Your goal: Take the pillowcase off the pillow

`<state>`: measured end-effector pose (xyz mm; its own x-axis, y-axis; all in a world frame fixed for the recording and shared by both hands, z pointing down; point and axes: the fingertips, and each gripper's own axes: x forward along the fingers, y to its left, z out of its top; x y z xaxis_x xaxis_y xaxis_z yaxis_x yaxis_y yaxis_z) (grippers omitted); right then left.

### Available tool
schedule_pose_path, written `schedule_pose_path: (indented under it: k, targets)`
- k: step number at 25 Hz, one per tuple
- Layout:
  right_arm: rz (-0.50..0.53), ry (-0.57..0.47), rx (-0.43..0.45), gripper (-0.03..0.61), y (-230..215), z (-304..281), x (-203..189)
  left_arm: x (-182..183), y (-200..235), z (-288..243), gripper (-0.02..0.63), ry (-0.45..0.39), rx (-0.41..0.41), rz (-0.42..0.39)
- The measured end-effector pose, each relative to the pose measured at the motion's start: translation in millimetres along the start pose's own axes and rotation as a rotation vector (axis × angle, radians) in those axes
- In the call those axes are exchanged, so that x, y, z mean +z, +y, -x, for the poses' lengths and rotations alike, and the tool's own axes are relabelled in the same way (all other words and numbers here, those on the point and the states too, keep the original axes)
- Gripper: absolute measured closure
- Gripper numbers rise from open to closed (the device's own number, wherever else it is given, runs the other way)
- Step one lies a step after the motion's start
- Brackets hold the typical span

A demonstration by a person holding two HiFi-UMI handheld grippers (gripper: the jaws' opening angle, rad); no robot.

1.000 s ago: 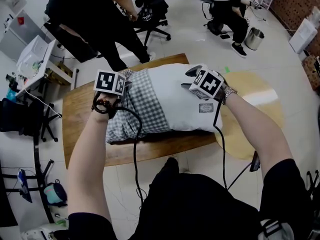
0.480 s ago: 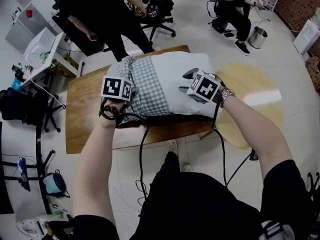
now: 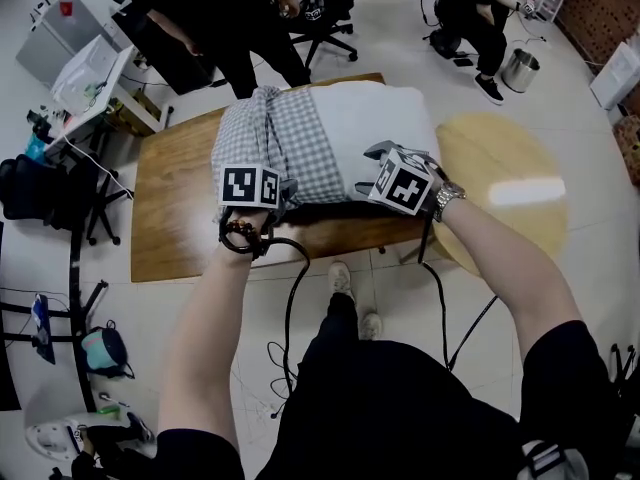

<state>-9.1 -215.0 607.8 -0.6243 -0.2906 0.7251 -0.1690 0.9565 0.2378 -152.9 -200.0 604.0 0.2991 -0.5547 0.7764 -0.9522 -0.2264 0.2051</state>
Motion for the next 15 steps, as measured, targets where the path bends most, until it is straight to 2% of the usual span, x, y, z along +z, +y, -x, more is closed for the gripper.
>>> schedule_pose_path:
  k: [7, 15]
  targets:
    - [0.099, 0.040, -0.058, 0.275, 20.2, -19.6, -18.2, -33.8, -4.9, -19.8, 0.322, -0.048, 0.018, 0.067]
    - [0.230, 0.075, -0.236, 0.244, 18.2, -47.7, -30.0, -47.0, 12.8, -36.9, 0.322, -0.184, 0.093, 0.092]
